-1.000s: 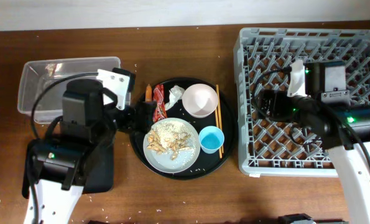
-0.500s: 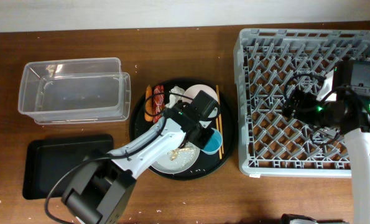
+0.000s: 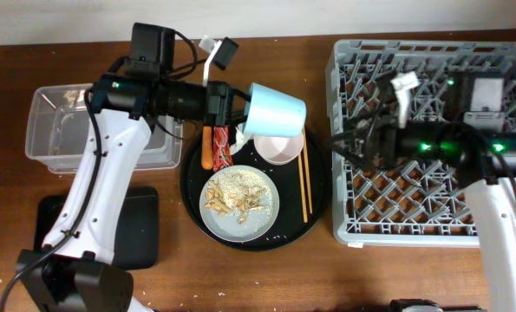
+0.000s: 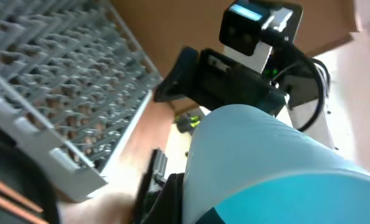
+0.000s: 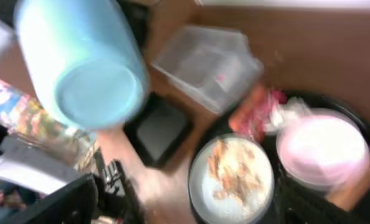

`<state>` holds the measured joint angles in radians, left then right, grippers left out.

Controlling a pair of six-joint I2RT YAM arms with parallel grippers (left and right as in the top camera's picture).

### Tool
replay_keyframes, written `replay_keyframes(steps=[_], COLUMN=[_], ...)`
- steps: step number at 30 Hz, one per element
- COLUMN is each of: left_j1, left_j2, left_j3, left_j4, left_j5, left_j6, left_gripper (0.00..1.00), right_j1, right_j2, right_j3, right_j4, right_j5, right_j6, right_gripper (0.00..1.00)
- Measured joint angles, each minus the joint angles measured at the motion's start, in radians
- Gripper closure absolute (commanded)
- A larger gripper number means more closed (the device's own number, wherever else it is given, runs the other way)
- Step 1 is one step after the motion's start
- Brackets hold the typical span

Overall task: Sort waste into correct bins and load items into the dishwasher rack
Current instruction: 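Reach the right gripper to the blue cup and grasp it, then carry the blue cup right and set it in the dish rack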

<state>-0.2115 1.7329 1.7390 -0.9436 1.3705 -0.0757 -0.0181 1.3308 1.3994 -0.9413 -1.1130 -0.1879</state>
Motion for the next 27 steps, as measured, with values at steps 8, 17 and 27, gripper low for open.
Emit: replay_keyframes(steps=[8,17,27], left_j1=[-0.011,-0.057,-0.017], left_j2=[0.0,0.0,0.011], left_j3=[0.0,-0.001,-0.002], left_j4=[-0.016,-0.018,-0.012], left_j5=[0.063,0.074,-0.018], left_j6=[0.0,0.001,-0.008], left_gripper=[1.0,1.0,0.01], right_j1=[0.142,0.202,-0.113], right_j2=[0.0,0.0,-0.132], right_j3=[0.0,0.001,0.02], right_j4=[0.265,0.351,-0.026], right_j5=[-0.185,-0.11,0.219], right_j6=[-0.047,0.09,0.14], right_gripper=[0.09,0.5,0.51])
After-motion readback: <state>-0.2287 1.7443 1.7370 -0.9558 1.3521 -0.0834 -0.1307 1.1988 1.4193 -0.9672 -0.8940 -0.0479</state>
